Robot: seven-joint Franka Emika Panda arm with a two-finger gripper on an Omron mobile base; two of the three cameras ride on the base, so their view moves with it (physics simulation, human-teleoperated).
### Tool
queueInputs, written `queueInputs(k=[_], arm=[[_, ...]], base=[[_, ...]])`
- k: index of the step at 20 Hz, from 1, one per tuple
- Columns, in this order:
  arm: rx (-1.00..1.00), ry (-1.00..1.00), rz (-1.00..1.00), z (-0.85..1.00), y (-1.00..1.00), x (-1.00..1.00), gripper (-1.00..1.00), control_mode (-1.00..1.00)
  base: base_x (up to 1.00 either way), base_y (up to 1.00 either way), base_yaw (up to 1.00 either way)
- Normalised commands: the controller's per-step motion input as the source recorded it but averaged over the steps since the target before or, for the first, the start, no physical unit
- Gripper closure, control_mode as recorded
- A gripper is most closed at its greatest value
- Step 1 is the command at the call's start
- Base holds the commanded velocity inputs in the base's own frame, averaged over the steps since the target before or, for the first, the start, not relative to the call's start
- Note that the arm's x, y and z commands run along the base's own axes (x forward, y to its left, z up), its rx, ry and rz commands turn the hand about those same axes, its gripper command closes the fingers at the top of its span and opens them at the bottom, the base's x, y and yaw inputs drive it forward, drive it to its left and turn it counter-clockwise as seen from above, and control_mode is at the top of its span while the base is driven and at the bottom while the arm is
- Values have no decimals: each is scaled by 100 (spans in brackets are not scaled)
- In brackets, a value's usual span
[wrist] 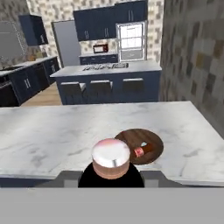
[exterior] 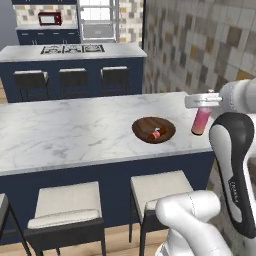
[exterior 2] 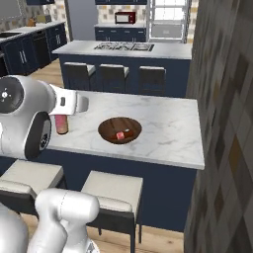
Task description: Open the fridge, grab two sodas, and place both sodas inside the bowl with ice on the dining counter.
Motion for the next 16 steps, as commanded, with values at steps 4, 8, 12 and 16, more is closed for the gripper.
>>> queueInputs(k=[4, 8, 12, 16], arm=[[-2, 74, 5, -19, -2, 100, 100, -100], [-12, 60, 9, -71, 0, 89, 100, -100], [-11, 21, 0, -63, 3, 30, 100, -100], [-10, 15, 0, -30, -2, 57, 100, -100]], base=[[0, 0, 0], [0, 0, 0], [0, 0, 0], [0, 0, 0]])
